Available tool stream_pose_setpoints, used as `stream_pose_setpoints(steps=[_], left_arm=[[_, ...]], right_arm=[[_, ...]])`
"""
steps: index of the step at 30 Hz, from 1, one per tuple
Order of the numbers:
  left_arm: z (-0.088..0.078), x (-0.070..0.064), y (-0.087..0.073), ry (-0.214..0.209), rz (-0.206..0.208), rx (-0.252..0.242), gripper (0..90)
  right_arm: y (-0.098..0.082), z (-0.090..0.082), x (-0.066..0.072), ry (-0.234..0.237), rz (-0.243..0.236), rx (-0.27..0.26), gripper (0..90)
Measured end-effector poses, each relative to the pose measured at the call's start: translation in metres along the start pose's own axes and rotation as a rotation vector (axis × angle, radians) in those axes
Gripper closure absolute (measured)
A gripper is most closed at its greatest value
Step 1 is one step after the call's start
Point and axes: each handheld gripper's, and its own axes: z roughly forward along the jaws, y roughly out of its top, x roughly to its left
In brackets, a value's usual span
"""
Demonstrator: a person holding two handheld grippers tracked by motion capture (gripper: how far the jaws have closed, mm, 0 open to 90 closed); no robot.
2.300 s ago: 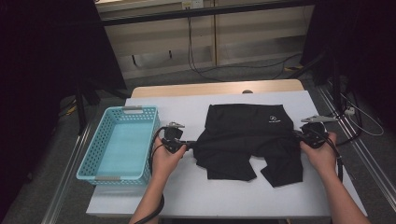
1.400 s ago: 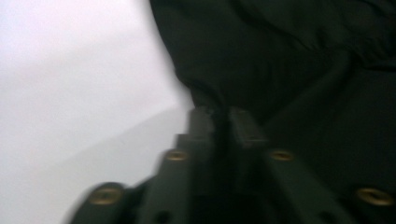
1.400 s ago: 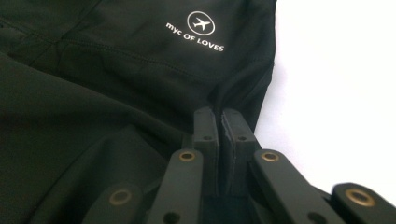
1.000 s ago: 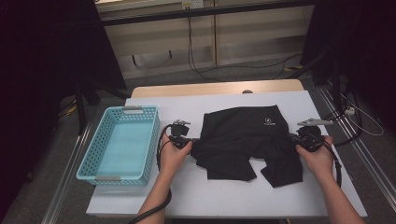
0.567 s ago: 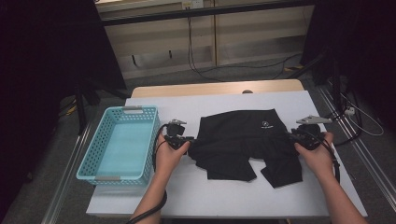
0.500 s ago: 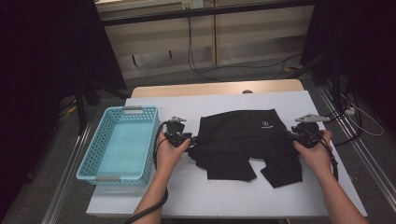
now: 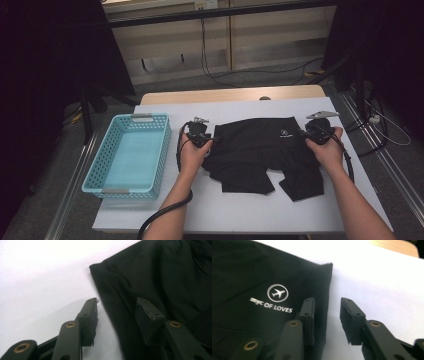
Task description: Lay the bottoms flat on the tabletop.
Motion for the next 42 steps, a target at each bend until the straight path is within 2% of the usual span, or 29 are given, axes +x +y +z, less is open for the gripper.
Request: stream_pose_setpoints(steps=[2, 5, 7, 9, 12, 19, 21, 24, 27, 29, 31, 32, 34, 36, 39, 41, 42], left_arm=[[0.001, -0.002, 0.001, 0.004, -0.002, 0.000, 58.7], [0.002, -0.003, 0.002, 0.005, 0.004, 0.008, 66.2], [0.003, -0.003, 0.003, 0.003, 0.007, 0.015, 70.8], [0.003, -0.004, 0.003, -0.004, 0.000, 0.018, 78.0], [0.003, -0.004, 0.005, -0.010, 0.010, 0.017, 84.1], [0.006, -0.001, 0.008, -0.009, -0.007, -0.035, 85.8], [0.007, 0.001, 0.009, -0.010, -0.010, -0.055, 85.9], [0.011, 0.003, 0.010, 0.002, -0.020, -0.077, 85.8], [0.017, 0.005, 0.010, 0.004, -0.026, -0.078, 84.0], [0.019, 0.005, 0.009, 0.017, -0.027, -0.088, 77.9], [0.019, 0.005, 0.009, 0.011, -0.033, -0.088, 66.9], [0.019, 0.005, 0.008, 0.022, -0.026, -0.089, 63.0], [0.019, 0.004, 0.008, 0.017, -0.032, -0.087, 57.3], [0.019, 0.002, 0.010, 0.013, -0.035, -0.085, 52.3], [0.020, -0.002, 0.012, 0.009, -0.011, -0.063, 50.5], [0.021, -0.004, 0.012, 0.016, -0.003, -0.058, 50.6], [0.021, -0.004, 0.012, 0.011, 0.001, -0.055, 54.5]], right_arm=[[-0.002, 0.005, 0.000, -0.003, -0.007, 0.017, 70.8], [-0.003, 0.007, -0.002, 0.013, 0.003, 0.009, 83.1], [-0.003, 0.007, -0.003, 0.017, 0.000, 0.007, 87.0], [-0.003, 0.007, -0.004, 0.026, 0.000, 0.005, 87.7], [-0.003, 0.006, -0.009, 0.042, 0.026, -0.008, 88.4], [-0.002, 0.004, -0.019, 0.029, 0.094, -0.077, 88.7], [-0.002, 0.005, -0.021, 0.012, 0.097, -0.087, 88.7], [-0.003, 0.009, -0.023, -0.007, 0.114, -0.085, 88.6], [-0.006, 0.015, -0.023, -0.017, 0.134, -0.060, 88.2], [-0.006, 0.015, -0.023, -0.027, 0.131, -0.057, 88.3], [-0.006, 0.014, -0.023, -0.039, 0.108, -0.044, 88.5], [-0.007, 0.013, -0.025, -0.057, 0.098, -0.036, 88.5], [-0.009, 0.010, -0.030, -0.080, 0.126, -0.031, 88.5], [-0.011, 0.009, -0.033, -0.068, 0.164, -0.025, 88.3], [-0.010, 0.009, -0.034, -0.063, 0.148, -0.016, 86.6], [-0.010, 0.008, -0.034, -0.051, 0.151, -0.023, 80.5], [-0.009, 0.007, -0.034, -0.056, 0.144, -0.030, 75.3]])
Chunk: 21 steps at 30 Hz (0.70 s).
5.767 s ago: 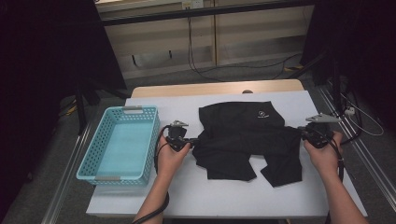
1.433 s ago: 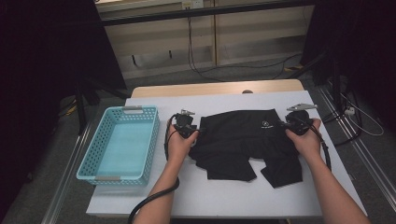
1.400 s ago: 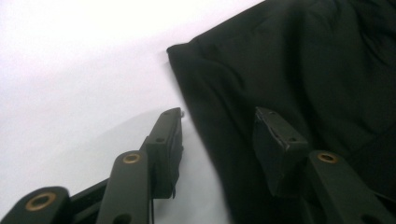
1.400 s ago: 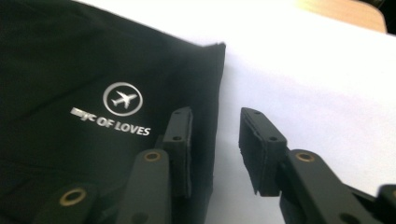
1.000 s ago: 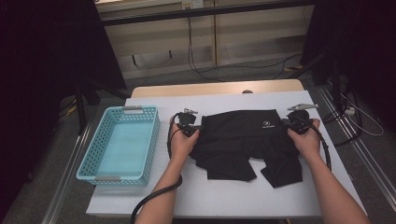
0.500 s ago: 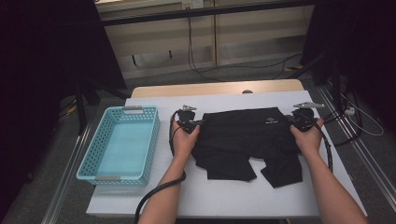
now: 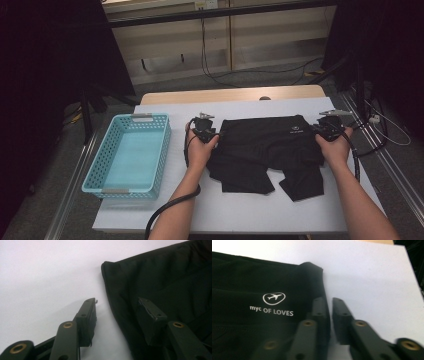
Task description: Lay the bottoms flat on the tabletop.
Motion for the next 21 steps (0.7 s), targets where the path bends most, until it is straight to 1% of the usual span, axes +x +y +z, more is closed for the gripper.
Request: stream_pose_setpoints(steps=[1, 2, 3, 4, 6, 7, 8, 10, 11, 12, 14, 15, 16, 18, 19, 20, 21], left_arm=[[0.000, 0.000, 0.000, 0.000, 0.002, 0.002, 57.1], [0.000, 0.000, 0.001, -0.009, -0.010, 0.006, 58.2], [-0.001, 0.000, 0.001, -0.021, -0.013, 0.019, 62.2], [-0.001, -0.001, 0.001, -0.019, -0.012, 0.023, 64.0], [-0.001, -0.003, 0.001, -0.026, -0.011, 0.031, 69.5], [-0.001, -0.003, 0.001, -0.024, -0.003, 0.033, 71.8], [-0.001, -0.004, 0.001, -0.024, -0.002, 0.036, 73.7], [-0.002, -0.004, 0.001, -0.036, -0.006, 0.047, 81.8], [-0.002, -0.005, 0.001, -0.039, 0.000, 0.053, 83.8], [-0.002, -0.005, 0.002, -0.042, 0.001, 0.054, 84.9], [-0.002, -0.005, 0.003, -0.045, 0.003, 0.053, 85.9], [-0.002, -0.003, 0.003, -0.046, 0.002, 0.050, 86.1], [-0.002, -0.002, 0.004, -0.048, -0.007, 0.046, 86.3], [-0.002, 0.002, 0.005, -0.035, -0.014, 0.034, 86.6], [-0.002, 0.005, 0.005, -0.018, -0.021, 0.021, 86.7], [-0.003, 0.008, 0.005, -0.020, -0.030, 0.015, 86.8], [-0.003, 0.011, 0.005, -0.016, -0.038, 0.005, 86.8]], right_arm=[[0.000, -0.001, 0.000, -0.004, 0.000, -0.001, 70.6], [0.000, -0.001, 0.000, 0.001, -0.002, 0.000, 70.1], [0.001, -0.002, 0.000, 0.008, -0.002, -0.001, 68.5], [0.001, -0.003, 0.000, 0.004, -0.005, 0.000, 66.1], [0.001, -0.004, 0.001, 0.014, 0.000, -0.001, 64.3], [0.001, -0.004, 0.001, 0.020, 0.000, 0.000, 63.6], [0.002, -0.004, 0.002, 0.028, -0.002, 0.004, 63.6], [0.001, -0.003, 0.004, 0.051, -0.007, 0.019, 65.1], [0.001, -0.003, 0.005, 0.057, -0.014, 0.029, 65.1], [0.000, -0.002, 0.006, 0.057, -0.022, 0.034, 66.2], [0.000, -0.001, 0.009, 0.060, -0.023, 0.039, 68.1], [0.000, 0.000, 0.009, 0.062, -0.027, 0.038, 70.8], [0.001, 0.000, 0.010, 0.065, -0.027, 0.038, 73.7], [0.002, 0.001, 0.011, 0.063, -0.039, 0.027, 85.2], [0.002, 0.001, 0.012, 0.074, -0.035, 0.024, 86.3], [0.003, 0.001, 0.012, 0.085, -0.036, 0.018, 86.6], [0.004, 0.001, 0.013, 0.084, -0.046, 0.012, 86.7]])
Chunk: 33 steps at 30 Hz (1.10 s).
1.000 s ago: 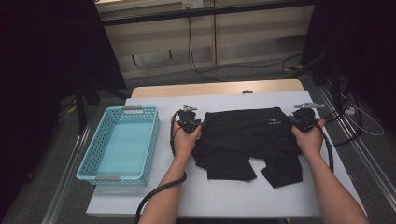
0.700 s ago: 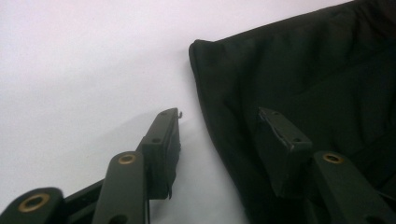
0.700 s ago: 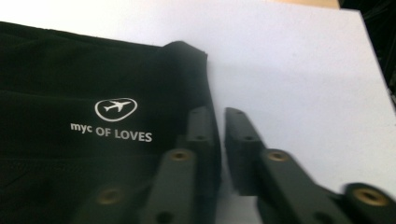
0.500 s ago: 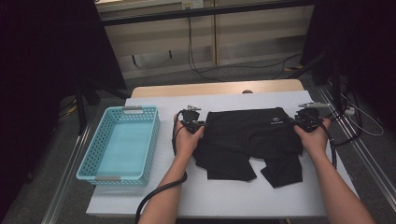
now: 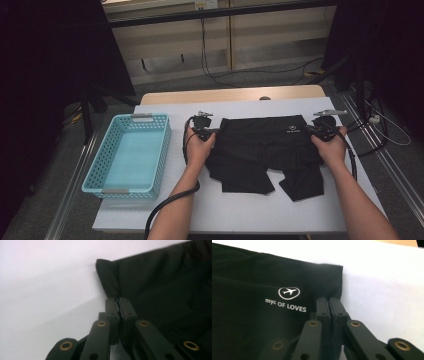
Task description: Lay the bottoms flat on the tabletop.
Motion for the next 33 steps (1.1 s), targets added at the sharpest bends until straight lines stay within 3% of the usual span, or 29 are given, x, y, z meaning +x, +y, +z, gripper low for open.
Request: stream_pose_setpoints(steps=[3, 5, 7, 8, 12, 16, 18, 25, 30, 31, 33], left_arm=[[0.000, 0.005, -0.001, 0.003, -0.011, -0.030, 86.5], [0.002, 0.002, -0.002, -0.020, -0.012, -0.018, 85.0], [0.003, -0.001, -0.002, -0.044, -0.018, -0.016, 78.1], [0.004, -0.003, -0.003, -0.037, -0.012, -0.021, 72.0], [0.001, -0.005, -0.005, -0.017, 0.008, -0.002, 64.0], [0.000, -0.005, -0.005, -0.015, 0.003, 0.015, 58.5], [0.000, -0.006, -0.004, -0.013, 0.004, 0.018, 57.7], [0.007, -0.009, 0.000, 0.008, 0.012, 0.019, 53.6], [0.008, -0.012, 0.003, 0.004, 0.016, 0.041, 62.1], [0.009, -0.012, 0.003, -0.009, 0.012, 0.048, 67.1], [0.009, -0.014, 0.003, -0.006, 0.017, 0.053, 75.0]], right_arm=[[0.002, 0.000, 0.003, -0.010, -0.009, -0.039, 86.8], [0.003, 0.001, 0.001, -0.038, -0.015, -0.054, 86.9], [0.001, 0.004, -0.003, -0.056, 0.003, -0.045, 86.9], [-0.001, 0.005, -0.006, -0.059, 0.016, -0.038, 86.9], [-0.003, 0.005, -0.008, -0.037, 0.036, -0.032, 84.5], [-0.001, 0.002, -0.008, -0.064, 0.044, -0.028, 67.9], [-0.001, 0.001, -0.010, -0.066, 0.074, -0.034, 58.0], [0.004, 0.004, -0.015, -0.030, 0.085, -0.021, 47.7], [0.004, 0.016, -0.007, 0.013, 0.080, 0.020, 52.0], [0.005, 0.017, -0.004, 0.003, 0.056, 0.017, 58.2], [0.006, 0.017, -0.001, 0.034, 0.071, 0.013, 82.2]])
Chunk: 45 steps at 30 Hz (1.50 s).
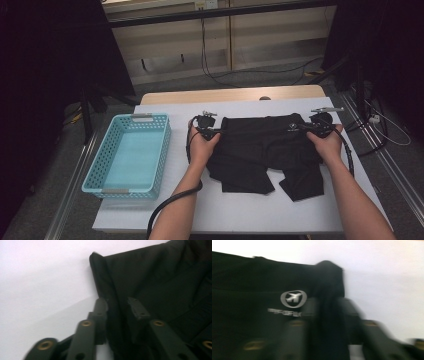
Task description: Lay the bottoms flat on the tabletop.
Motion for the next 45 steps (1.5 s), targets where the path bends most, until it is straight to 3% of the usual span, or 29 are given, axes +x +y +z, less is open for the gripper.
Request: stream_pose_setpoints(steps=[1, 4, 6, 10, 15, 33, 38, 42, 43, 45], left_arm=[[0.000, -0.001, 0.000, -0.008, -0.003, 0.002, 79.8], [-0.004, -0.003, 0.000, -0.021, 0.005, -0.012, 85.5], [-0.009, -0.003, 0.002, -0.035, 0.008, -0.029, 86.1], [-0.023, 0.001, 0.006, -0.053, -0.002, -0.062, 86.3], [-0.036, 0.001, 0.009, -0.057, 0.014, -0.073, 86.5], [-0.057, 0.008, 0.023, -0.059, 0.023, -0.100, 86.6], [-0.052, 0.018, 0.038, -0.068, 0.001, -0.097, 86.7], [-0.048, 0.027, 0.055, -0.063, 0.003, -0.091, 86.8], [-0.047, 0.032, 0.073, -0.063, 0.001, -0.121, 86.8], [-0.045, 0.038, 0.091, -0.061, 0.002, -0.158, 86.4]], right_arm=[[0.000, 0.000, 0.001, 0.021, -0.001, 0.001, 83.4], [0.001, -0.003, 0.003, 0.024, 0.008, -0.005, 84.8], [0.002, -0.009, 0.001, 0.046, 0.037, -0.030, 85.0], [0.010, -0.024, 0.000, 0.061, 0.025, -0.071, 85.3], [0.015, -0.037, 0.006, 0.072, -0.001, -0.105, 85.4], [0.022, -0.047, 0.012, 0.085, -0.023, -0.141, 86.0], [0.035, -0.043, 0.011, 0.084, -0.021, -0.148, 86.0], [0.061, -0.034, 0.009, 0.073, -0.004, -0.143, 86.1], [0.074, -0.033, 0.009, 0.049, -0.005, -0.161, 86.1], [0.092, -0.030, 0.008, 0.005, -0.017, -0.205, 85.2]])
